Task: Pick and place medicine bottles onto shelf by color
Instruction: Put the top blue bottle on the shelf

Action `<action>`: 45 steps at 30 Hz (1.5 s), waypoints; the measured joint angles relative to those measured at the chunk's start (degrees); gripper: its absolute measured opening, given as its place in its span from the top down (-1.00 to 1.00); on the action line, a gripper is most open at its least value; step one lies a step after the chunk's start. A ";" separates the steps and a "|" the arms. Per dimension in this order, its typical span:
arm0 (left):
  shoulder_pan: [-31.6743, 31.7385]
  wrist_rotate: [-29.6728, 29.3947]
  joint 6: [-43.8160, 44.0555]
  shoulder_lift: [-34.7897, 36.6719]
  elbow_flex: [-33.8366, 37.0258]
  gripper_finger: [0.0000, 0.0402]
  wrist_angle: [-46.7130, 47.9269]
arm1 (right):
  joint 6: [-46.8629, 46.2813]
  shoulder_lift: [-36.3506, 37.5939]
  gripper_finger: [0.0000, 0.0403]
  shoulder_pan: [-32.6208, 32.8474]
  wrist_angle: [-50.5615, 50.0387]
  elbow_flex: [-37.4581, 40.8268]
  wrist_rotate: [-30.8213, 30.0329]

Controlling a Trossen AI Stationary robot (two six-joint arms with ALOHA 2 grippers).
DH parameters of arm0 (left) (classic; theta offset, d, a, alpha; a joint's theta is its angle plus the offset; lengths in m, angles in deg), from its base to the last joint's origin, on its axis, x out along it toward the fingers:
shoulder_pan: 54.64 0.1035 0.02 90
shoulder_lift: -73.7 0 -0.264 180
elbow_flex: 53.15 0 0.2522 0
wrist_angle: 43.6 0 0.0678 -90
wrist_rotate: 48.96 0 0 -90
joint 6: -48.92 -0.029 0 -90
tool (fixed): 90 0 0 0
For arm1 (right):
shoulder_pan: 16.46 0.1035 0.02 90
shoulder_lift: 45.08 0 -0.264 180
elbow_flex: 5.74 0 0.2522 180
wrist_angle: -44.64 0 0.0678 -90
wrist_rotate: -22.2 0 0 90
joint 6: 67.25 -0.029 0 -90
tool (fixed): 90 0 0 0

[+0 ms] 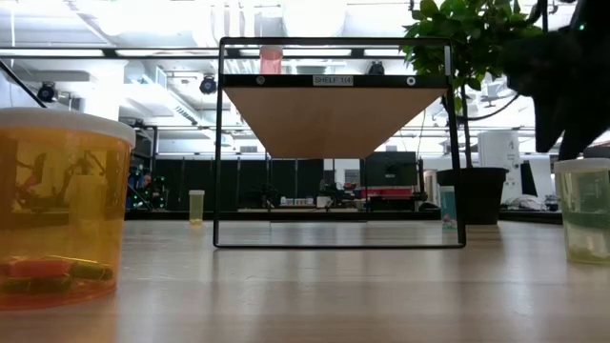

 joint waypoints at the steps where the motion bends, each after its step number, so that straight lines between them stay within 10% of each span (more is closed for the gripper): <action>1: 0.00 -0.40 0.00 0.02 -0.01 0.31 -0.02 | -0.23 -0.06 0.07 0.00 0.62 0.46 -1.51; 12: 0.00 -5.27 -1.86 0.11 0.01 0.31 -1.60 | 3.19 -0.10 -0.29 -9.21 8.47 3.24 -15.34; 22: 0.02 -8.45 -1.83 0.15 0.01 0.31 -1.93 | 12.83 -1.78 -0.33 -21.24 16.35 3.26 -15.00; 45: 0.02 -8.45 -1.49 0.15 0.01 0.31 -2.28 | 15.92 -17.76 -0.23 -21.86 27.94 3.28 -13.80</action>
